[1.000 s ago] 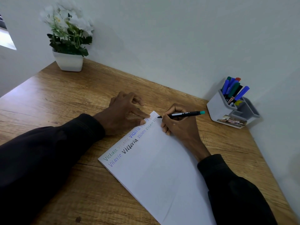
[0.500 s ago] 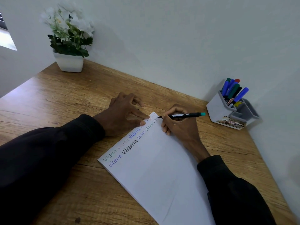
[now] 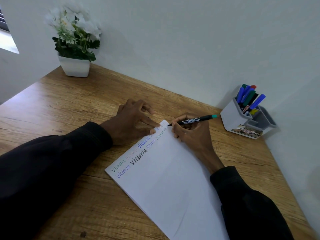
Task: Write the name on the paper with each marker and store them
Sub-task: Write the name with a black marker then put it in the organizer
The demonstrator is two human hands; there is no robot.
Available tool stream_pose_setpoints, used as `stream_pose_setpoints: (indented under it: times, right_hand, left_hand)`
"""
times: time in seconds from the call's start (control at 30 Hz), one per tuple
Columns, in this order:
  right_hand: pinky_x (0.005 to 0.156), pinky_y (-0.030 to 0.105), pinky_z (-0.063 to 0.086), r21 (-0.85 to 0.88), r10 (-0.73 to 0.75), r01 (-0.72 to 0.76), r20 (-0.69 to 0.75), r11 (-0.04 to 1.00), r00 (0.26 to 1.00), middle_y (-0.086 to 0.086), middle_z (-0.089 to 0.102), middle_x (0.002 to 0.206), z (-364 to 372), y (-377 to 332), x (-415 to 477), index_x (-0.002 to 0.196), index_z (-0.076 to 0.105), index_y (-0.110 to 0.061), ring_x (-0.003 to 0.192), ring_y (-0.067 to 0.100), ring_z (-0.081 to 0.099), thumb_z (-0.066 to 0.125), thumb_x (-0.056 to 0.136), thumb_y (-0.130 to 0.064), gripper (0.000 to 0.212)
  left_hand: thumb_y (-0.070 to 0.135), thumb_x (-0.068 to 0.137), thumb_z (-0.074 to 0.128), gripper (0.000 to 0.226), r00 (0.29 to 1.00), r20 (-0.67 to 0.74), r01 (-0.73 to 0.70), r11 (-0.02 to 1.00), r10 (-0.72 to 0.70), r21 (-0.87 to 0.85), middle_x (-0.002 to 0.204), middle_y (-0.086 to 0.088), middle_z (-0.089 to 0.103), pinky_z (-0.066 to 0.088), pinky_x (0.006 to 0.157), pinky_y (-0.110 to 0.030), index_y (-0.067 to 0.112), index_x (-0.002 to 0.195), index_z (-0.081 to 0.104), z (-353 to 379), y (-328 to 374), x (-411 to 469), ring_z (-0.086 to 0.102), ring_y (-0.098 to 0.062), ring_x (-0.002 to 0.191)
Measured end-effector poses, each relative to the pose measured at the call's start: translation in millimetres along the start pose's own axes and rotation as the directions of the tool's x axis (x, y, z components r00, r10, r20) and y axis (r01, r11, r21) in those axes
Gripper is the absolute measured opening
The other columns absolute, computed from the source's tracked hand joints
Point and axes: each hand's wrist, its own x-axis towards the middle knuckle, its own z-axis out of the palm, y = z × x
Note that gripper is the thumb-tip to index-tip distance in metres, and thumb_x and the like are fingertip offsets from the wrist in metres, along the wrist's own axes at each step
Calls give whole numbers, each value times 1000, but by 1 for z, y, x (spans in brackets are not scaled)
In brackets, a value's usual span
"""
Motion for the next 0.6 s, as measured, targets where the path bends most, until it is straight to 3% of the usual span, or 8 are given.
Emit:
stream_pose_setpoints:
  times: [0.43,0.6]
  right_hand:
    - [51,28,52,-10,-5,5,-30,1000,1000,10,74,67,0,3,2,76,75,-13,54,21,67,72,88,2,19]
    - [52,30,53,-4,13,-14,-46,1000,999,12,74,68,0,4,3,79,75,-6,54,22,68,74,88,1,12]
  left_hand:
    - [45,83,70,25,1000,5,2,1000,-2,-11,129,15,44,21,103,-34,48,108,67,-2,2,-1,31,-10,123]
    - [44,82,71,26,1000,-3,2,1000,-2,-24,128,14,45,21,103,-36,47,108,69,-2,2,-1,31,-11,123]
